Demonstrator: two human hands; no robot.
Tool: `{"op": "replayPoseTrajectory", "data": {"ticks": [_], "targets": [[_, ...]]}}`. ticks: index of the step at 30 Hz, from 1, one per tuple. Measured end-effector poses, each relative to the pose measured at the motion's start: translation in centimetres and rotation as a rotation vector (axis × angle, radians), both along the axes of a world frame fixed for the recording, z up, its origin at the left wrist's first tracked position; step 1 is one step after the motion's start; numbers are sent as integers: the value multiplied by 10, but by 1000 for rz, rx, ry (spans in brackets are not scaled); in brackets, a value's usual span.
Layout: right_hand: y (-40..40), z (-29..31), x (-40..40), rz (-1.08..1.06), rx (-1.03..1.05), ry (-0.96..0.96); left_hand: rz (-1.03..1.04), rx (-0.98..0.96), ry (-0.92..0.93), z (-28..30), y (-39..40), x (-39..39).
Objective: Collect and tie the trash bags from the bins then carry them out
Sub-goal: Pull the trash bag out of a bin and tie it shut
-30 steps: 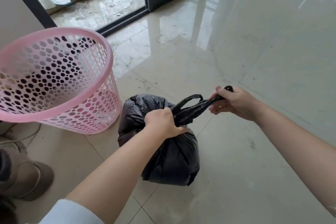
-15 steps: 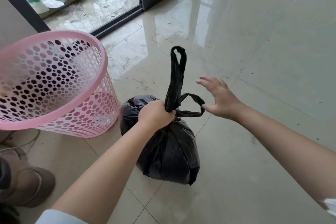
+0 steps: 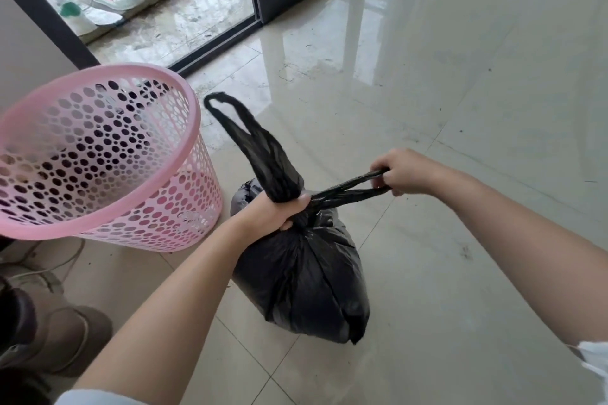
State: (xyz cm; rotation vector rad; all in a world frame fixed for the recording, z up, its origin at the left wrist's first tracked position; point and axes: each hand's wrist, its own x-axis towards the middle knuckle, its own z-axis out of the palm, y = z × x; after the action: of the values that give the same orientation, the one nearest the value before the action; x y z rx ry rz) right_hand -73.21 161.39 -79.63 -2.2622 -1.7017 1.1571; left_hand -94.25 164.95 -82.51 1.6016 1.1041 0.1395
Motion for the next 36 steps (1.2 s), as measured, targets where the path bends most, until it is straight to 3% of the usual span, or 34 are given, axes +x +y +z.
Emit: {"op": "replayPoseTrajectory", "data": {"ticks": [6,8,11,16,20,22,26,29,31,36], "targets": [[-1,30,-22,-565,161,956,106,-307,-150,1,10,-4],[-3,34,-35,-549,161,1089,195,-453,-314,3,15,-5],[-15,19,-41,-442,47,1139,319,-565,-466,4,22,-7],[-38,-19,-20,-206,-144,1079,444,-517,-438,-11,14,-5],[-33,-18,4,-21,-212,950,359,-471,-455,-18,6,-1],[-28,-8,10,23,-159,894,302,-447,-458,-17,5,0],[-19,0,7,-89,305,528,155,-413,-433,-14,5,1],[-14,-4,-9,286,210,169,44,-402,-424,-8,-1,7],[-12,-9,-22,442,122,131,5,-354,-452,-8,-5,9],[-13,-24,-31,331,193,111,43,-215,-425,-18,-7,6]]}}
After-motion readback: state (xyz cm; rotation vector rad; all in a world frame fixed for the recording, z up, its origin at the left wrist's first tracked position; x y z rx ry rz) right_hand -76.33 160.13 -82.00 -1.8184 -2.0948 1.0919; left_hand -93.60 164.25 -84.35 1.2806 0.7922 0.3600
